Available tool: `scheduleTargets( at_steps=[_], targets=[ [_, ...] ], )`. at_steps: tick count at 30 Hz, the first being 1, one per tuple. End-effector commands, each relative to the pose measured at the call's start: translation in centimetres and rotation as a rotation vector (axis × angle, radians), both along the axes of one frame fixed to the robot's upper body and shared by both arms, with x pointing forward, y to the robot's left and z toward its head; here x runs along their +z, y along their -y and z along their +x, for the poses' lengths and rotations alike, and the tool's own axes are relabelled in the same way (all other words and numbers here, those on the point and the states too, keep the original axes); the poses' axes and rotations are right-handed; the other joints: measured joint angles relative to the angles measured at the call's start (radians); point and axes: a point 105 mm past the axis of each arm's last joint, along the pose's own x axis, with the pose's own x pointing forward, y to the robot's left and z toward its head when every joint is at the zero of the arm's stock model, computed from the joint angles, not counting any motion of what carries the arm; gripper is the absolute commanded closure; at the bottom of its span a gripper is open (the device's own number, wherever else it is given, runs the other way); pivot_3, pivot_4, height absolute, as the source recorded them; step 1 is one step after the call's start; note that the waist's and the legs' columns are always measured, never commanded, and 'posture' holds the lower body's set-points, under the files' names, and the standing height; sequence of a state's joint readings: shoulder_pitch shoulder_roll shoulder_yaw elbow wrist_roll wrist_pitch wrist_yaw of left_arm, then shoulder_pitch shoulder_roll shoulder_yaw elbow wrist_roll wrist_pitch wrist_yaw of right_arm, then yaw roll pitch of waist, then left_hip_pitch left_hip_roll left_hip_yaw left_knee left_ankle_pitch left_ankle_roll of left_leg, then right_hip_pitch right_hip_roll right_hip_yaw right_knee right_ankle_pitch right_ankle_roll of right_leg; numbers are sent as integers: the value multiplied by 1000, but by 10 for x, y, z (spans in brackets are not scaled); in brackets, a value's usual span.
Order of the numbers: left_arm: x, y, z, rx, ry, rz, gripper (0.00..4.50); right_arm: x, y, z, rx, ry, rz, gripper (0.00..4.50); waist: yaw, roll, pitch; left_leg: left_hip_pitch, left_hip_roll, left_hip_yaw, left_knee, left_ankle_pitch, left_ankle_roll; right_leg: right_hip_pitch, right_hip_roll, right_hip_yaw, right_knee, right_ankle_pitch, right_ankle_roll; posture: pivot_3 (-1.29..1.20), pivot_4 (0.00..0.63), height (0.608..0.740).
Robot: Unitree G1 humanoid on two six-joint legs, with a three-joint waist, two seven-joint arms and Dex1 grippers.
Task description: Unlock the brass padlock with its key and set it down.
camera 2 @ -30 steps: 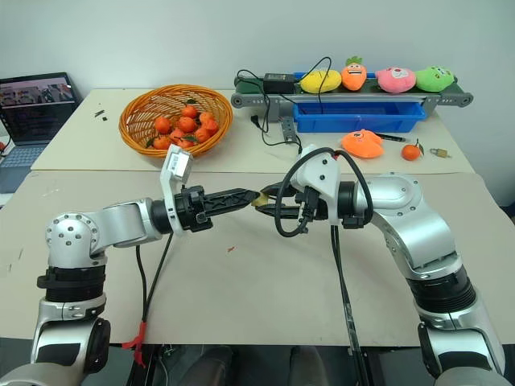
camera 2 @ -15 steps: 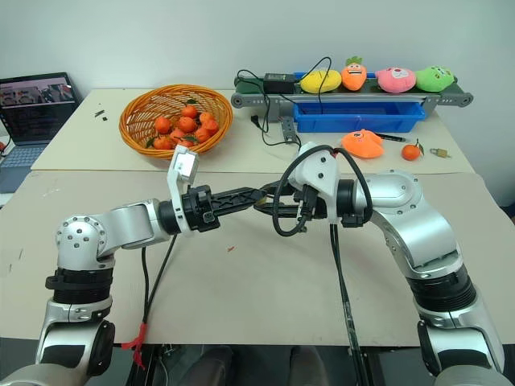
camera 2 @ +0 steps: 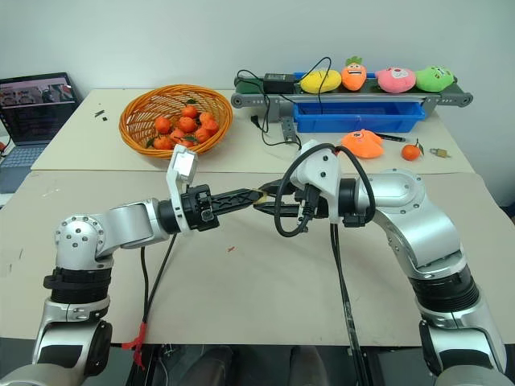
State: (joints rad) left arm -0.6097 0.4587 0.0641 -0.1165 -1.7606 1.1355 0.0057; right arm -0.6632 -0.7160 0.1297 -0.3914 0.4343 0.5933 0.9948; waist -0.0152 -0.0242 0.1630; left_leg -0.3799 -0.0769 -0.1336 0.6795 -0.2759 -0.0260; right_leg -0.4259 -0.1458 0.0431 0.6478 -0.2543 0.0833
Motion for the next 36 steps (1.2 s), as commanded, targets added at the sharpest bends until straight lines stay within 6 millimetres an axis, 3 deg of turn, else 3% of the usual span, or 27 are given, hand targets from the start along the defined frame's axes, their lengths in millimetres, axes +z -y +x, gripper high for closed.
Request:
scheduleTargets(
  at_steps=[1, 2, 9, 14, 19, 20, 26, 32, 36],
  targets=[
    [13, 4, -9, -45, 45, -32, 4492, 14, 3, -1, -11, 51, 15, 2590, 0, 0, 0, 0, 0, 0, 0, 0, 0, 0, 0, 0, 0, 0, 0, 0, 150, 740],
    [13, 4, -9, -44, 44, -32, 4492, 14, 3, -1, -10, 49, 15, 2462, 0, 0, 0, 0, 0, 0, 0, 0, 0, 0, 0, 0, 0, 0, 0, 0, 150, 740],
    [13, 3, -6, -26, 43, -27, 4492, 3, 12, 3, -49, 37, -26, 121, 0, 0, 0, 0, 0, 0, 0, 0, 0, 0, 0, 0, 0, 0, 0, 0, 150, 740],
    [16, -2, -4, -8, 49, -29, 4492, -16, 42, 13, -150, 15, -85, 121, 3, 0, 0, 0, -1, 2, 0, 0, 0, 0, 0, 0, 0, 0, 0, 0, 150, 740],
    [21, -3, -2, 5, 54, -34, 4492, -26, 54, 20, -214, -16, -35, 121, -1, 0, 0, 1, 0, 2, 0, 0, 0, 0, 0, 1, 0, 0, 0, 0, 150, 740],
    [21, -4, -2, 6, 53, -34, 4492, -28, 54, 19, -214, -29, -20, 635, -1, 0, 0, 1, 0, 2, 0, 0, 0, 0, 0, 1, 0, 0, 0, 0, 150, 740],
    [15, -8, 0, 15, 44, -25, 4492, -26, 49, 15, -199, -43, 29, 2656, 0, 0, 0, 0, -1, 2, 0, 0, 0, 0, 0, 1, 0, 0, 0, 0, 150, 740],
    [16, -10, -1, 15, 51, -23, 4492, -22, 45, 12, -178, -53, 57, 4482, 0, 0, 0, 1, -1, 2, 0, 0, 0, 0, 0, 1, 0, 0, 0, 0, 150, 740],
    [19, -8, -1, 15, 56, -25, 4492, -16, 41, 9, -165, -57, 76, 4482, 0, 0, 0, 0, -1, 1, 0, 0, 0, 0, 0, 1, 0, 0, 0, 0, 150, 740]
  ],
)
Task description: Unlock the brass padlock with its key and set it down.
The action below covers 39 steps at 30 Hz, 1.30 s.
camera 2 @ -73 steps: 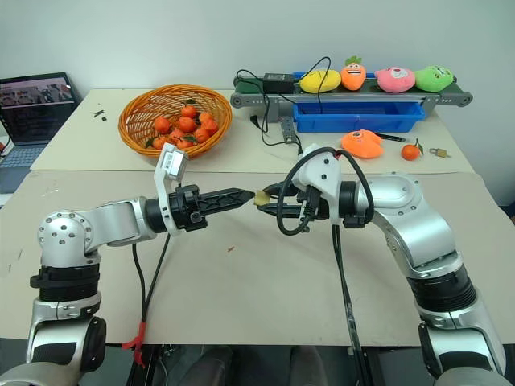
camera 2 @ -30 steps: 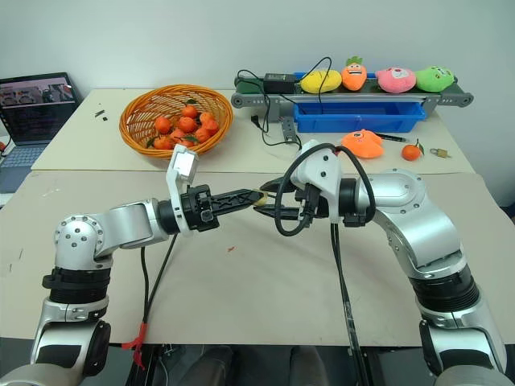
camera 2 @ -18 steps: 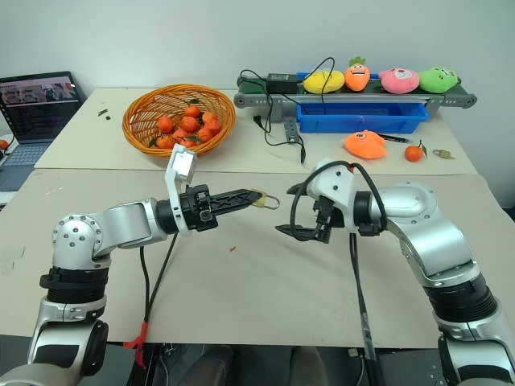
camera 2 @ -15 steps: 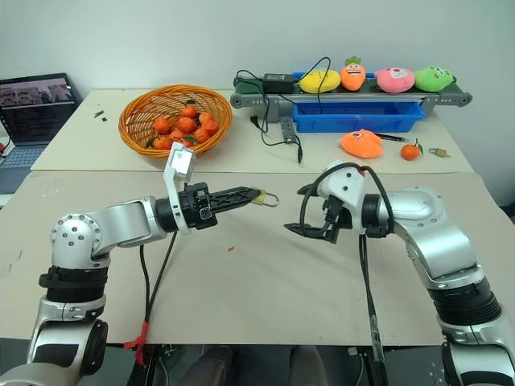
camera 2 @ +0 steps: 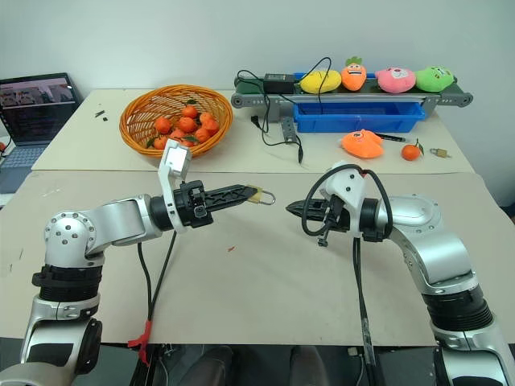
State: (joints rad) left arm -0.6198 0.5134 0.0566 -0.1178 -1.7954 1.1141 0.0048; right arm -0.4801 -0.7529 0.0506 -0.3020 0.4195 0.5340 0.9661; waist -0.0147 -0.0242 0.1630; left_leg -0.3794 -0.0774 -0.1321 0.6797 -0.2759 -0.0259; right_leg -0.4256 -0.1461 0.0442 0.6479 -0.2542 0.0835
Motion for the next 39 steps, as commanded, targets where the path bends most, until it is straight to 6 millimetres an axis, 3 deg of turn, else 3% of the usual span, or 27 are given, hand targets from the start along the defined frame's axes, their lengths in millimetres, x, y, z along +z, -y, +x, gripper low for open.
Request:
scheduleTargets(
  at_steps=[1, 20, 39],
  targets=[
    [13, -1, -2, 1, 41, -33, 4492, 23, -4, -6, 19, 63, 44, 4482, 0, 0, 0, 0, 0, 0, 0, 0, 0, 0, 0, 0, 0, 0, 0, 0, 150, 740],
    [14, 8, 0, 0, 50, -36, 4492, 44, -21, -28, 101, -17, 119, 4482, 1, 0, 0, 0, 0, 0, 0, 0, 0, 0, 0, 0, 0, 0, 0, 0, 150, 740],
    [11, 7, -2, 6, 47, -44, 4492, 53, -22, -26, 99, -12, 136, 4482, 1, 0, 0, 0, 0, 0, 0, 0, 0, 0, 0, 0, 0, 0, 0, 0, 150, 740]
  ],
)
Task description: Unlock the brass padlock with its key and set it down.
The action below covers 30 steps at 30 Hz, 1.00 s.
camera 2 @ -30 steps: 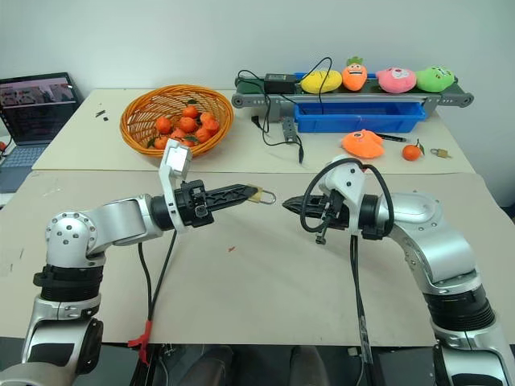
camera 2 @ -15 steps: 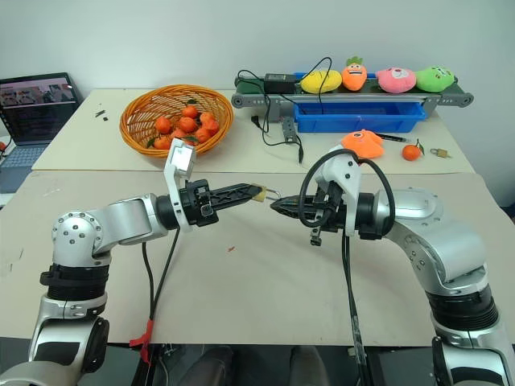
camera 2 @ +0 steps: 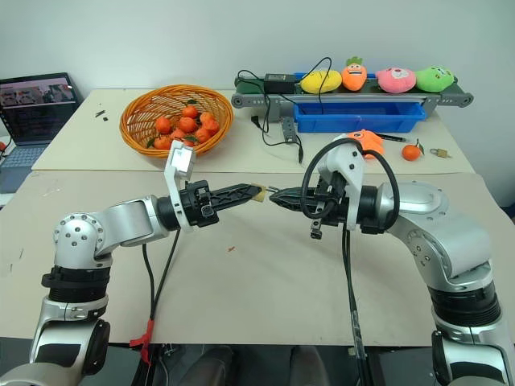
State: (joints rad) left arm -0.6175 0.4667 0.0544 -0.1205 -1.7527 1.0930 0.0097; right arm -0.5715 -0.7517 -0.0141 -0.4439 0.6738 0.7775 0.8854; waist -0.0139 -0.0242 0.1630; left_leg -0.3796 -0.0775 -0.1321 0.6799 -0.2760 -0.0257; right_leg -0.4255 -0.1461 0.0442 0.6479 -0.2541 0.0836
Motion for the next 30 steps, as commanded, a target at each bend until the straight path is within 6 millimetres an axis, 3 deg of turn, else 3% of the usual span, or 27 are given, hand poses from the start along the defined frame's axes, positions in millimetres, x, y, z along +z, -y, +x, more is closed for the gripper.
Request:
scheduleTargets(
  at_steps=[1, 21, 30],
  targets=[
    [13, 1, -5, -12, 46, -27, 4492, 14, 1, -3, 9, 50, 8, 4482, 0, 0, 0, 0, 0, 0, 0, 0, 0, 0, 0, 0, 0, 0, 0, 0, 150, 740],
    [4, 1, -8, -13, 30, -26, 4492, 13, 6, 7, -14, 71, -11, 4482, 0, 0, 0, 0, 0, 0, 0, 0, 0, 0, 0, 0, 0, 0, 0, 0, 150, 740],
    [9, 5, -10, -19, 37, -27, 4492, 17, 9, 12, -27, 78, 7, 4482, 0, 0, 0, 0, 0, 0, 0, 0, 0, 0, 0, 0, 0, 0, 0, 0, 150, 740]
  ],
)
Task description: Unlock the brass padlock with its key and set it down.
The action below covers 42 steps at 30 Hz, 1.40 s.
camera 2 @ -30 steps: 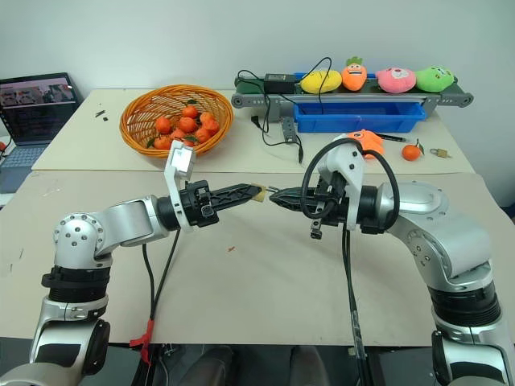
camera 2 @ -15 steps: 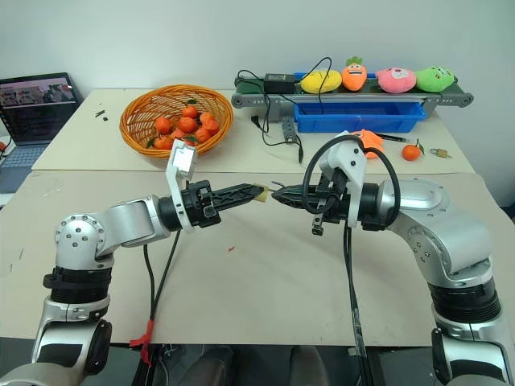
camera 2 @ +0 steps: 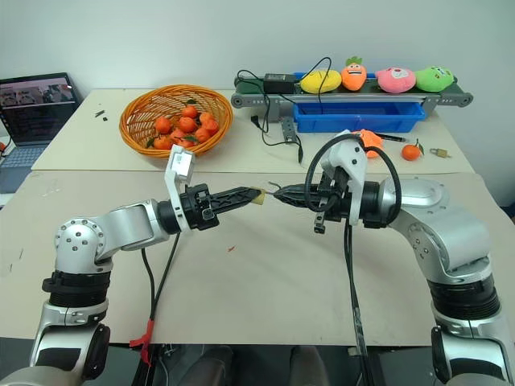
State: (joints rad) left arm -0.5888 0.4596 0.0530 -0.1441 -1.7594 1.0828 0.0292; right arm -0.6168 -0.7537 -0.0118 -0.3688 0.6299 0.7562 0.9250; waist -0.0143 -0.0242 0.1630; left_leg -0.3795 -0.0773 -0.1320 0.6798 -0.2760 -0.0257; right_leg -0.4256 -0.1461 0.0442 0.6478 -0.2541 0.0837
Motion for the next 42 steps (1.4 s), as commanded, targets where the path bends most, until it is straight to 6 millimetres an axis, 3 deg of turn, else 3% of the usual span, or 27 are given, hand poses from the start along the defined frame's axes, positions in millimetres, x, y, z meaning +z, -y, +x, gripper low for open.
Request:
scheduleTargets(
  at_steps=[1, 12, 23, 33, 42],
  targets=[
    [14, 5, -7, -29, 50, -25, 4492, 11, 2, 1, -11, 67, 13, 4482, 1, 0, 0, 0, 0, 0, 0, 0, 0, 0, 0, 0, 0, 0, 0, 0, 150, 740],
    [10, 0, -4, -18, 44, -16, 4492, 10, 5, 3, -15, 75, -3, 4482, 0, 0, 0, 0, 0, 0, 0, 0, 0, 0, 0, 0, 0, 0, 0, 0, 150, 740],
    [-9, -22, -1, 21, 48, 100, 4492, 20, 34, 11, -93, 131, -93, 4482, -3, 0, 0, 0, 0, 3, 0, 0, 0, 0, 0, 0, 0, 0, 0, 0, 150, 740],
    [-42, -62, 4, 88, -26, 313, 4492, 18, 23, 7, -67, 128, -76, 4482, -6, 0, 0, 0, 0, 2, -1, 0, 0, -1, 0, 0, 0, 0, 0, 0, 150, 740],
    [-68, -54, 10, 117, -127, 280, 4492, 16, 16, 4, -61, 125, -56, 4482, 1, 0, 0, 0, 0, 0, -1, 0, 0, 0, 0, 0, 0, 0, 0, 0, 150, 740]
  ],
)
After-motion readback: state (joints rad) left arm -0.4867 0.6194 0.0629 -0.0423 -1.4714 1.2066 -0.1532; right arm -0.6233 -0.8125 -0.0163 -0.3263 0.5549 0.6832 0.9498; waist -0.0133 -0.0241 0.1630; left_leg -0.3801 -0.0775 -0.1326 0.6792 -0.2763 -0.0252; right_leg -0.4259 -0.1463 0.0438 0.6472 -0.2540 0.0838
